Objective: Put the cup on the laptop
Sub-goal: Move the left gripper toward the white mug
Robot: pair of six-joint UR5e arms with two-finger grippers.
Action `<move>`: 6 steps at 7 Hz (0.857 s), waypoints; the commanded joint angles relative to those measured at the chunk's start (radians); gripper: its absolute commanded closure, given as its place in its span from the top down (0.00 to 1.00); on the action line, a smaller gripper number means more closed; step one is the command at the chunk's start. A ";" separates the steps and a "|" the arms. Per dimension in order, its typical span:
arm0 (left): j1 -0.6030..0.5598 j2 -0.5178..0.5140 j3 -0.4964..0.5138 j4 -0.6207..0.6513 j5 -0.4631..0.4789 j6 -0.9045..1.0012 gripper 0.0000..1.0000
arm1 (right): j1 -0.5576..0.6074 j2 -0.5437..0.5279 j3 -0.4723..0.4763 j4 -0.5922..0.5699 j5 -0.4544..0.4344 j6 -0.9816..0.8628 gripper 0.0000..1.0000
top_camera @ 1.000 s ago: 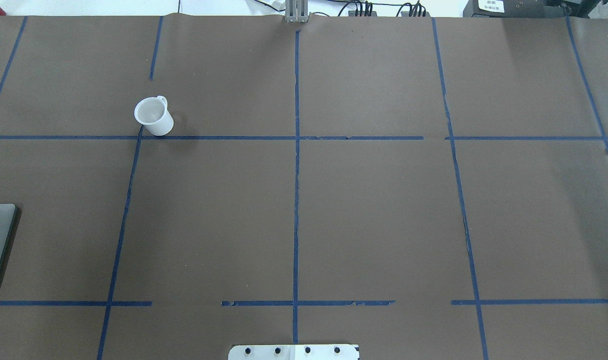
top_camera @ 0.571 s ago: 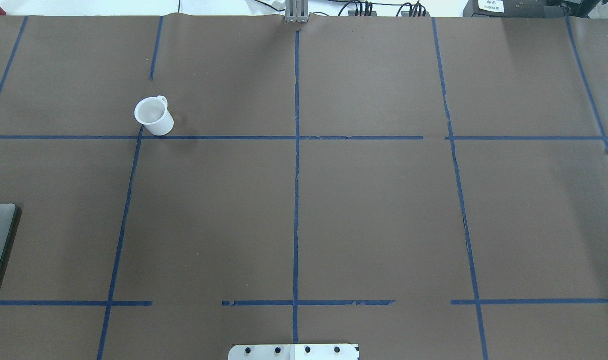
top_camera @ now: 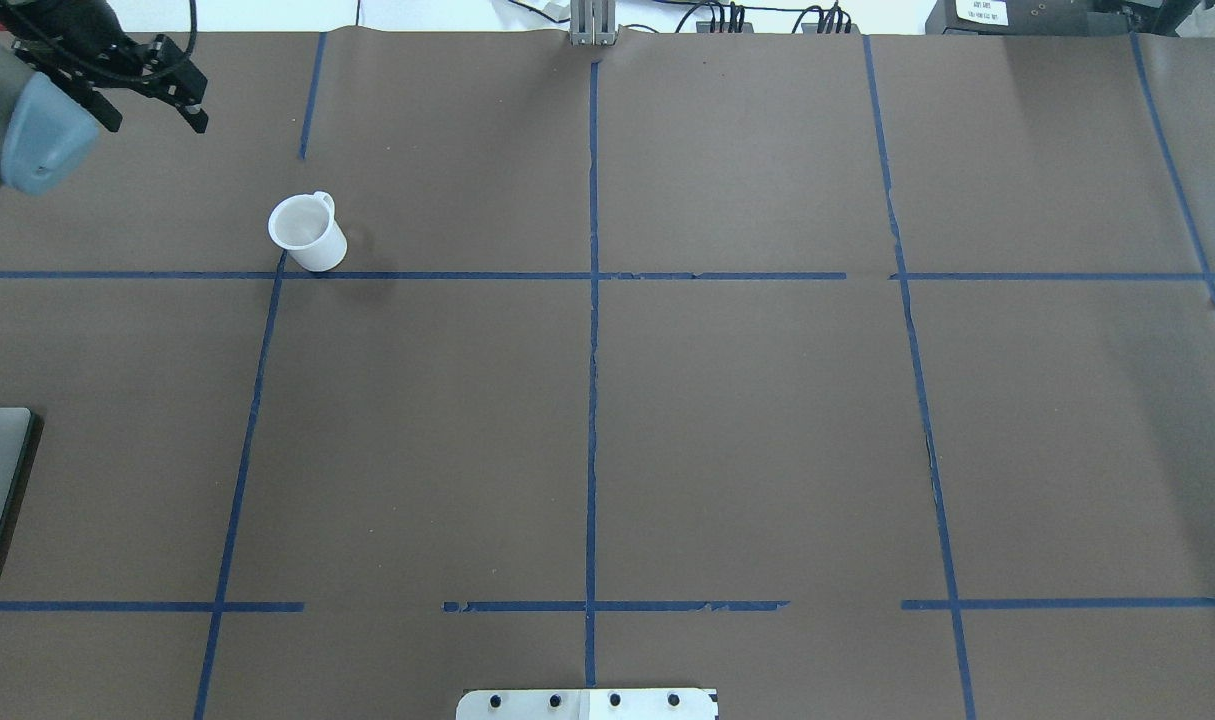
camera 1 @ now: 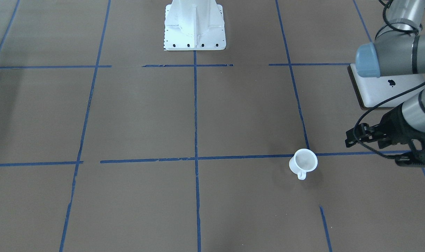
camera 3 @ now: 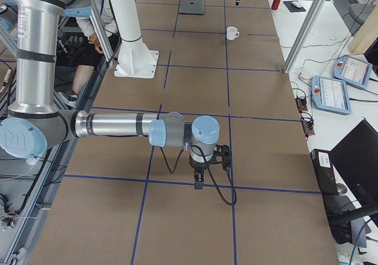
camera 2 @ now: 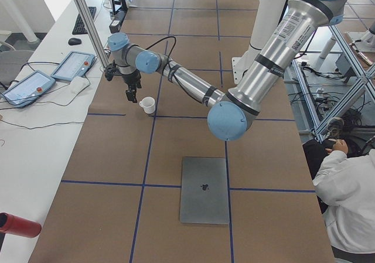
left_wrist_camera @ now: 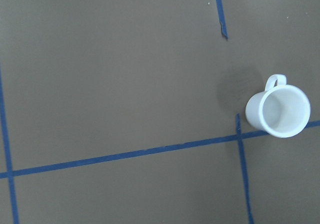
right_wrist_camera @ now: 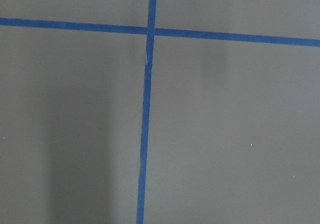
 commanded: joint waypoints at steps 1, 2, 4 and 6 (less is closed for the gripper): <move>0.070 -0.132 0.275 -0.236 0.001 -0.131 0.99 | 0.000 0.000 0.000 0.000 0.000 0.000 1.00; 0.097 -0.191 0.371 -0.290 0.035 -0.134 0.99 | 0.000 0.000 0.000 0.000 0.000 0.000 1.00; 0.152 -0.201 0.446 -0.374 0.140 -0.130 0.99 | 0.000 0.000 0.000 0.000 0.000 -0.002 1.00; 0.192 -0.199 0.472 -0.374 0.141 -0.125 0.99 | 0.000 0.000 0.000 0.000 0.000 0.000 1.00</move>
